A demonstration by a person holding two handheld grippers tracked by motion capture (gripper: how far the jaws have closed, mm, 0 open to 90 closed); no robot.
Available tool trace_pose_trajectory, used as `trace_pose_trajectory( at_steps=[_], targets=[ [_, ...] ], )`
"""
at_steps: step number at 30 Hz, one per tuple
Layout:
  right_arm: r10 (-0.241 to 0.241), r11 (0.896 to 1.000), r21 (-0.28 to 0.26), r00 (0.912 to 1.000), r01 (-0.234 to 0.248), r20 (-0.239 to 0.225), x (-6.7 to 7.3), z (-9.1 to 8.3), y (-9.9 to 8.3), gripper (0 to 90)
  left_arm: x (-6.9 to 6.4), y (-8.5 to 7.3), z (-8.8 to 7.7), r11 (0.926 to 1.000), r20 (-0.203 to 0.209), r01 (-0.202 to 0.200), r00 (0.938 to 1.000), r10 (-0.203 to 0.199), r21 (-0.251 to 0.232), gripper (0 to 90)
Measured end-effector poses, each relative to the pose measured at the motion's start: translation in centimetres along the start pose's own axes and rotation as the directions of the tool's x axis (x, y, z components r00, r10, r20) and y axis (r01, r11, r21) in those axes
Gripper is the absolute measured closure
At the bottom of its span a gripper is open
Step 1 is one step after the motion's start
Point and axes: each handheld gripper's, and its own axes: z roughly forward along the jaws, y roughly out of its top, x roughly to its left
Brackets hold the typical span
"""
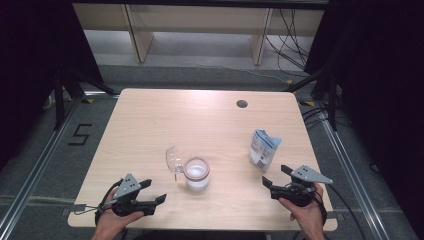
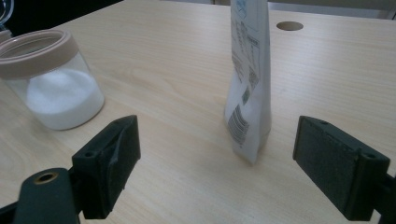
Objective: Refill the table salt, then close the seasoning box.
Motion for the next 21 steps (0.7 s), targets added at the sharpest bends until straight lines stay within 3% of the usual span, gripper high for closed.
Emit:
trace_pose_trajectory(
  at_steps=[1, 4, 5, 8, 10, 11, 12, 13, 14, 16, 20, 21],
  targets=[
    [-0.044, 0.999, -0.008, 0.9988, 0.044, -0.021, -0.3, 0.0, -0.1, 15.8, 0.0, 0.0, 0.0, 1.0000, 0.001, 0.005, 1.0000, -0.005, -0.004, 23.9],
    [-0.048, 0.999, -0.004, 0.9987, 0.048, -0.015, 0.0, -0.2, -0.2, 15.8, 0.0, 0.0, 0.0, 1.0000, 0.001, 0.002, 1.0000, -0.002, -0.001, 23.9],
    [-0.070, 0.997, -0.010, 0.9973, 0.070, -0.020, -0.1, -0.2, -0.3, 15.8, 0.0, 0.0, 0.0, 1.0000, 0.001, 0.000, 1.0000, 0.000, 0.001, 23.9],
    [-0.045, 0.999, -0.005, 0.9987, 0.045, -0.023, 0.3, -0.3, -0.6, 15.8, 0.0, 0.0, 0.0, 1.0000, 0.001, -0.001, 1.0000, 0.001, 0.002, 23.9],
    [-0.075, 0.997, -0.005, 0.9969, 0.075, -0.025, 0.3, -0.4, -0.7, 15.8, -0.1, 0.0, 0.0, 1.0000, 0.001, 0.005, 1.0000, -0.005, -0.004, 23.9],
    [-0.079, 0.997, 0.002, 0.9965, 0.080, -0.025, 0.3, -0.5, -0.8, 15.8, 0.0, 0.0, 0.0, 0.9999, 0.004, -0.016, 0.9999, 0.016, -0.001, 23.9],
    [-0.067, 0.998, 0.020, 0.9973, 0.068, -0.029, 0.5, -0.6, -0.8, 15.8, -0.1, -0.1, 0.0, 1.0000, 0.003, 0.005, 1.0000, -0.005, -0.005, 23.9],
    [-0.064, 0.998, -0.003, 0.9974, 0.064, -0.034, 0.6, -0.5, -1.0, 15.8, 0.0, -0.1, 0.0, 1.0000, 0.004, 0.003, 1.0000, -0.003, -0.006, 23.9],
    [-0.058, 0.998, 0.025, 0.9979, 0.059, -0.027, 0.8, -0.7, -1.0, 15.8, 0.0, -0.1, 0.0, 1.0000, 0.003, -0.001, 1.0000, 0.001, -0.004, 23.9],
    [-0.089, 0.996, 0.017, 0.9952, 0.089, -0.042, 0.6, -0.7, -1.2, 15.8, 0.0, 0.0, 0.0, 0.9999, 0.001, 0.008, 1.0000, -0.008, -0.007, 23.9],
    [-0.083, 0.996, 0.038, 0.9955, 0.085, -0.046, 0.7, -0.8, -1.5, 15.8, 0.1, -0.1, 0.0, 1.0000, -0.005, -0.004, 1.0000, 0.004, 0.001, 23.9],
    [-0.058, 0.997, 0.038, 0.9968, 0.060, -0.055, 1.0, -0.8, -1.6, 15.8, 0.1, -0.1, 0.0, 1.0000, -0.006, -0.004, 1.0000, 0.004, 0.001, 23.9]
  ],
)
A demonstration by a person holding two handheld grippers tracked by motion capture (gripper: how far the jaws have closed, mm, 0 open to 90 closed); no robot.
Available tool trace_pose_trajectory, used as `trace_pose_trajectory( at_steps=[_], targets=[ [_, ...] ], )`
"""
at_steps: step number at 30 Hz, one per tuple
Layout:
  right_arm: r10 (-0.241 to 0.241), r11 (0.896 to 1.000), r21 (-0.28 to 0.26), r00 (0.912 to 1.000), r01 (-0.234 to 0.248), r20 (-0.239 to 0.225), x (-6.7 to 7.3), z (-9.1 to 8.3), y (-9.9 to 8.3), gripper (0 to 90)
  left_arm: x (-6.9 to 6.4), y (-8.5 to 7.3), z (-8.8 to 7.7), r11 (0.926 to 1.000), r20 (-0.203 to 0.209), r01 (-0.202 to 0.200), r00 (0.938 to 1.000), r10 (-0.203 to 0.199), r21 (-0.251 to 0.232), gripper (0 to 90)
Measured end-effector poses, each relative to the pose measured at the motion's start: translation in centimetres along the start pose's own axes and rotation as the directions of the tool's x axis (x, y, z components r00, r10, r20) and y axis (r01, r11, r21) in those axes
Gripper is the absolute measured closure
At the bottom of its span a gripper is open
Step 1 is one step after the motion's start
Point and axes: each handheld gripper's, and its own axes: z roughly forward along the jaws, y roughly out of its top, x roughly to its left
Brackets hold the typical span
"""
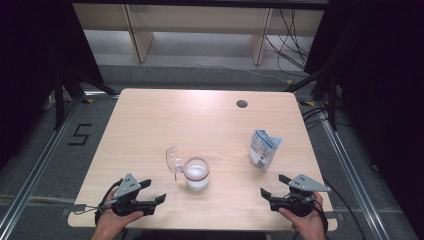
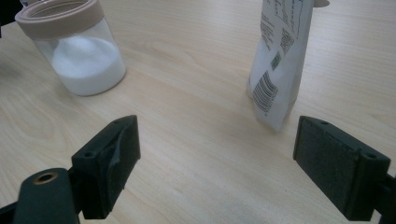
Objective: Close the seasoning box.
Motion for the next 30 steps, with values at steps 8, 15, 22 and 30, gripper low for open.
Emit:
trace_pose_trajectory(
  at_steps=[8, 15, 22, 30],
  targets=[
    [-0.024, 1.000, 0.014, 0.9997, 0.024, -0.002, -0.1, 0.0, -0.1, 15.8, 0.1, -0.1, -0.1, 1.0000, 0.005, 0.004, 1.0000, -0.004, 0.000, 24.1],
    [-0.023, 0.999, 0.024, 0.9997, 0.024, -0.003, 0.1, -0.2, -0.3, 15.8, 0.3, 0.2, -0.2, 0.9999, -0.013, 0.009, 0.9999, -0.009, -0.008, 24.2],
    [-0.001, 0.999, 0.037, 1.0000, 0.001, 0.002, 0.2, -0.6, -0.6, 15.8, 0.6, 0.6, -0.3, 0.9996, -0.017, 0.019, 0.9997, -0.020, -0.020, 25.3],
    [-0.016, 0.999, 0.032, 0.9999, 0.016, 0.005, 0.0, -0.7, -0.7, 15.8, 1.3, 1.5, -0.4, 0.9980, -0.030, 0.033, 0.9989, -0.035, -0.053, 32.8]
  ],
)
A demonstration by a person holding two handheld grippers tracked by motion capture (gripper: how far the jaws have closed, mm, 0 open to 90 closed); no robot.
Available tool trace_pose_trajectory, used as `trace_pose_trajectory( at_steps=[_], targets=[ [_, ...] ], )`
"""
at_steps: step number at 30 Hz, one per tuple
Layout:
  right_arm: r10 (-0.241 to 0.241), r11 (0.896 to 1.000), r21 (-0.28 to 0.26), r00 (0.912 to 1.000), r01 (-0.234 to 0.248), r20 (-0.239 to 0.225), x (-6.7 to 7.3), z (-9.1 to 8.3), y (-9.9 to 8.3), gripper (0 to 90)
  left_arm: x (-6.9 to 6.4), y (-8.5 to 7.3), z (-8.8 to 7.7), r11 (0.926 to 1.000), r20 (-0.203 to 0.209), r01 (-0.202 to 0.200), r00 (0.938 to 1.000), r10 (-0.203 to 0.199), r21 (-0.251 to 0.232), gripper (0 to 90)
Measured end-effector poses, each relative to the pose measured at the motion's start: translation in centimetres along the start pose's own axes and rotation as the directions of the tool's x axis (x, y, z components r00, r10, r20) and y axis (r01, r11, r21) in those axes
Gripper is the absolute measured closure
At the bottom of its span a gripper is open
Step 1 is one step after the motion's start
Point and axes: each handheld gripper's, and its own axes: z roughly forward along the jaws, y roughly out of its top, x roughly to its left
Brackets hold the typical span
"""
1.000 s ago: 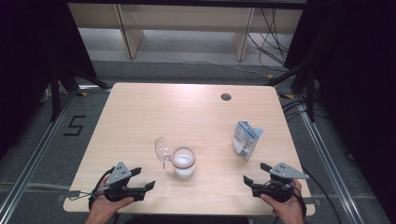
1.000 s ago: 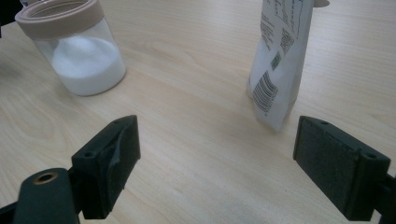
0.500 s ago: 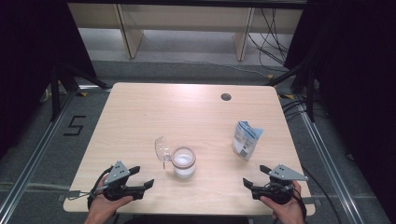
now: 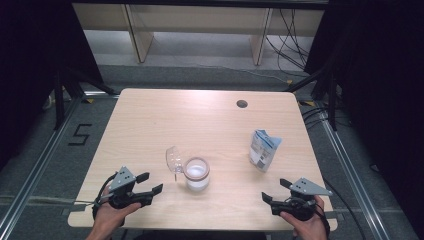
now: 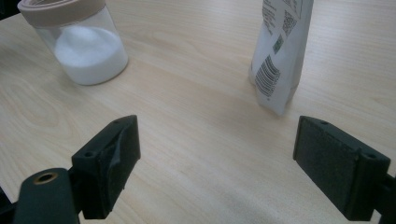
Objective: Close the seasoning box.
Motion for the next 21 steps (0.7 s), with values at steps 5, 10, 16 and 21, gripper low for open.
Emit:
trace_pose_trajectory(
  at_steps=[5, 10, 16, 21],
  targets=[
    [-0.001, 1.000, 0.000, 1.0000, 0.001, 0.002, 0.0, 0.0, 0.0, 15.9, 0.0, 0.6, 0.1, 0.9997, 0.005, 0.003, 1.0000, -0.003, -0.024, 39.2],
    [0.002, 1.000, -0.011, 1.0000, -0.001, 0.005, 0.0, 0.2, -0.1, 15.8, -0.1, 1.3, 0.1, 0.9992, 0.001, -0.005, 1.0000, 0.005, -0.039, 46.5],
    [-0.001, 1.000, -0.010, 1.0000, 0.001, 0.007, 0.0, 0.2, -0.1, 15.8, -0.3, 2.1, 0.3, 0.9984, 0.014, -0.019, 0.9997, 0.019, -0.053, 55.0],
    [-0.008, 1.000, -0.017, 1.0000, 0.008, 0.002, 0.0, 0.3, -0.1, 15.8, -0.5, 2.6, 0.6, 0.9976, 0.022, -0.044, 0.9987, 0.045, -0.054, 64.9]
  ],
)
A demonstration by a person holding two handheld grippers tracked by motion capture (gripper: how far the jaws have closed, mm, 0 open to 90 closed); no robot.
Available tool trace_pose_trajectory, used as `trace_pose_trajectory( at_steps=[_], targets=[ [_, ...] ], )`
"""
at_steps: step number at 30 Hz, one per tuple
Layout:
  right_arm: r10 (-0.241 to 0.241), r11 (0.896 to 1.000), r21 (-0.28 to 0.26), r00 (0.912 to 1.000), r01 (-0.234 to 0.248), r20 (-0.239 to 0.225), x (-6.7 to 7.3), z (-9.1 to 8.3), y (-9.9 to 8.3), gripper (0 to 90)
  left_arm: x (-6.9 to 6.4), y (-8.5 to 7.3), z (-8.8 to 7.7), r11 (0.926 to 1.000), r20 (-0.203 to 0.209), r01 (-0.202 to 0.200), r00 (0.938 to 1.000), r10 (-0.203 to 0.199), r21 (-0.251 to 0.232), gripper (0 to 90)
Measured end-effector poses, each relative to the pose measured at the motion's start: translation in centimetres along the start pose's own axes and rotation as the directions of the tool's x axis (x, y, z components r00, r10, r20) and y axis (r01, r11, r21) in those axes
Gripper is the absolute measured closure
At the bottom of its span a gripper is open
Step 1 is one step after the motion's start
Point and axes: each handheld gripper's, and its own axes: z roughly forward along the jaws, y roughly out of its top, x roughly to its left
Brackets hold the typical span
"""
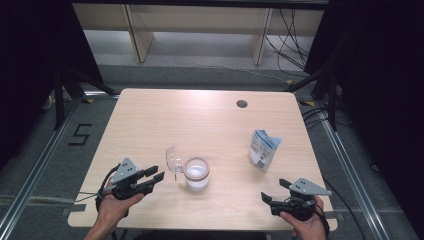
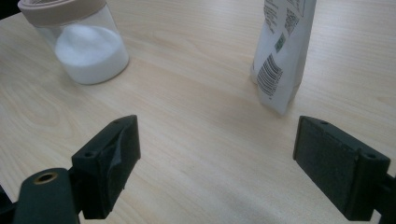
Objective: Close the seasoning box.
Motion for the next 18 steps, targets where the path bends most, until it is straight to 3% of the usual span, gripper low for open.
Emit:
trace_pose_trajectory(
  at_steps=[1, 2, 4, 5, 9, 11, 13, 14, 15, 18],
  targets=[
    [0.004, 1.000, 0.006, 1.0000, -0.004, -0.002, 0.0, -0.1, 0.0, 15.8, -0.1, 0.1, 0.0, 1.0000, -0.009, 0.001, 1.0000, -0.001, 0.002, 66.7],
    [0.041, 0.999, 0.009, 0.9991, -0.041, -0.009, 0.3, -0.1, 0.0, 15.8, -0.1, 0.2, 0.1, 1.0000, -0.007, -0.005, 1.0000, 0.005, 0.000, 68.6],
    [0.039, 0.999, 0.009, 0.9992, -0.038, -0.009, 0.3, -0.1, 0.0, 15.9, -0.1, 0.4, 0.3, 0.9998, -0.010, -0.018, 0.9998, 0.018, -0.001, 71.5],
    [-0.003, 1.000, 0.008, 1.0000, 0.003, 0.000, 0.0, -0.1, 0.0, 15.8, -0.2, 0.5, 0.4, 0.9999, -0.010, -0.016, 0.9998, 0.016, -0.005, 74.0],
    [0.000, 1.000, 0.007, 1.0000, 0.000, -0.001, 0.0, -0.1, 0.0, 15.8, -0.3, 1.1, 0.6, 0.9994, 0.000, -0.032, 0.9995, 0.032, -0.009, 81.1],
    [0.039, 0.999, 0.008, 0.9992, -0.039, -0.011, 0.2, -0.1, 0.0, 15.8, -0.4, 1.3, 0.6, 0.9993, -0.002, -0.036, 0.9994, 0.036, -0.010, 84.1],
    [0.043, 0.999, 0.023, 0.9991, -0.043, -0.007, 0.3, -0.2, 0.0, 15.9, -0.4, 1.5, 0.6, 0.9991, 0.002, -0.039, 0.9992, 0.039, -0.015, 86.9],
    [0.042, 0.999, 0.023, 0.9991, -0.042, -0.007, 0.3, -0.2, 0.0, 15.8, -0.4, 1.5, 0.7, 0.9991, 0.001, -0.037, 0.9993, 0.037, -0.021, 87.6],
    [0.001, 1.000, 0.011, 1.0000, -0.001, -0.001, 0.0, -0.1, 0.0, 15.8, -0.4, 1.6, 0.7, 0.9990, 0.000, -0.040, 0.9992, 0.040, -0.019, 88.7],
    [-0.005, 1.000, 0.016, 1.0000, 0.005, -0.001, 0.0, -0.1, 0.0, 15.9, -0.6, 1.8, 0.6, 0.9988, -0.010, -0.042, 0.9991, 0.041, -0.024, 89.2]
  ],
)
